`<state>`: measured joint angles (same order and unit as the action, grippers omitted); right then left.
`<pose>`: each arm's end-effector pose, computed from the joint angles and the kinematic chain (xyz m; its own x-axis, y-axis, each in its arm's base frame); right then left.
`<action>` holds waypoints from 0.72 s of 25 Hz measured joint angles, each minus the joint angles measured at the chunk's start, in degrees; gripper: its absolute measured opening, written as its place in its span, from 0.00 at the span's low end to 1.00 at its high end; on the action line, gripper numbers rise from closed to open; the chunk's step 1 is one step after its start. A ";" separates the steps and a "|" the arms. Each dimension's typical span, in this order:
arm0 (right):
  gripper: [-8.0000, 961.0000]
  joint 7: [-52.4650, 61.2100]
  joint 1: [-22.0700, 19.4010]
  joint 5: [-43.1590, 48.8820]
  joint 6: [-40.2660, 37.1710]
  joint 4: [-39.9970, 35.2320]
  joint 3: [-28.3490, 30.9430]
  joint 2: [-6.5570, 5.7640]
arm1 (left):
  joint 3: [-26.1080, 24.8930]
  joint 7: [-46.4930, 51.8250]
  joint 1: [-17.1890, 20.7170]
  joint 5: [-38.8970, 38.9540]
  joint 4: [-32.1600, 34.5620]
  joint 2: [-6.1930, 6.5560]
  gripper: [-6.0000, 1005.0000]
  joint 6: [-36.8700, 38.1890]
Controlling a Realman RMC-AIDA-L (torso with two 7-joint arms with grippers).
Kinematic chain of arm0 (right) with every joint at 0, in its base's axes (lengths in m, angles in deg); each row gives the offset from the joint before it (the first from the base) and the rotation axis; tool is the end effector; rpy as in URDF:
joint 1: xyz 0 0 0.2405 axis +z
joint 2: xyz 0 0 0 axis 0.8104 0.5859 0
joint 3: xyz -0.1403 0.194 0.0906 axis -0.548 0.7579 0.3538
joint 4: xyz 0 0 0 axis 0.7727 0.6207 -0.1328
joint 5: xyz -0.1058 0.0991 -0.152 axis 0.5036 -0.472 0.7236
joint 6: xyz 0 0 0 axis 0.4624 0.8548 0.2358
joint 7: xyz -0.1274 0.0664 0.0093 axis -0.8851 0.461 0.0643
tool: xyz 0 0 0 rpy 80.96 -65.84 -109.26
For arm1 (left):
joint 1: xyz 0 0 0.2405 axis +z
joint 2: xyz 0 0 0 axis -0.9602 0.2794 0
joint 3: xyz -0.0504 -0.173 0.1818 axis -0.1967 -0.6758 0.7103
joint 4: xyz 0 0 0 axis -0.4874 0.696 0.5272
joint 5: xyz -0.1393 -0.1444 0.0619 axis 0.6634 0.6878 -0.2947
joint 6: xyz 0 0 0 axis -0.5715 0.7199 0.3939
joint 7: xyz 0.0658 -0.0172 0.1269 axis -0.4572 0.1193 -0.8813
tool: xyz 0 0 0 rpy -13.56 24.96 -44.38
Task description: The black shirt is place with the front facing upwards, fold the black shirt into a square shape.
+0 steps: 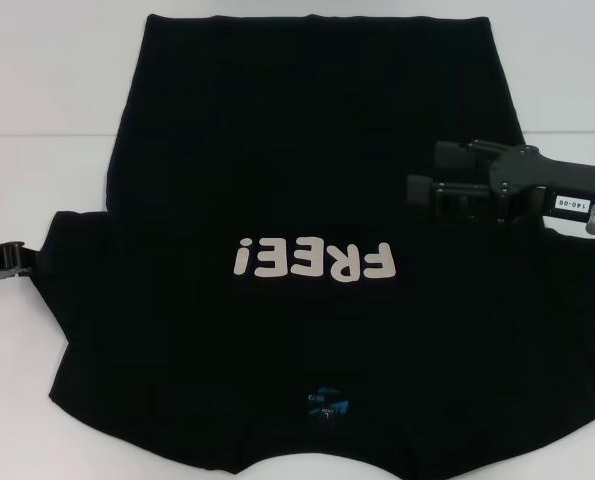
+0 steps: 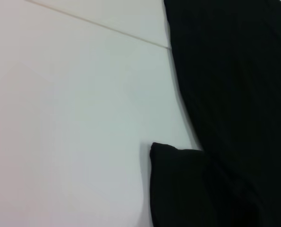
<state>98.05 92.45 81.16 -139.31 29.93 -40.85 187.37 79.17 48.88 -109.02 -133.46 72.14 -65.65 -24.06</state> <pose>0.2206 0.3789 0.0272 0.7042 -0.3369 -0.6249 -0.5276 -0.8374 -0.1430 -0.3577 0.3833 0.0772 0.2407 0.8281 0.5062 0.9352 -0.0582 -0.3494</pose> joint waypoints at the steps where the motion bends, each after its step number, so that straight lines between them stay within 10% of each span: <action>1: 0.94 0.00 0.00 -0.10 -0.04 0.00 -0.01 0.02 | 0.20 -0.03 0.00 -0.01 0.03 0.00 0.33 -0.28; 11: 0.94 -0.02 -0.09 -0.50 0.05 0.09 -0.01 0.48 | 0.81 -0.22 0.49 -0.31 2.76 0.26 0.03 -0.88; 18: 0.94 -0.03 -0.02 -0.53 0.11 0.43 -0.02 1.22 | 0.81 -2.21 -0.07 -1.45 4.60 0.50 0.06 -4.18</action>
<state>98.03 92.42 80.63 -139.20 30.36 -40.87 188.59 79.98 46.66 -109.08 -134.91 76.75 -65.14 -28.24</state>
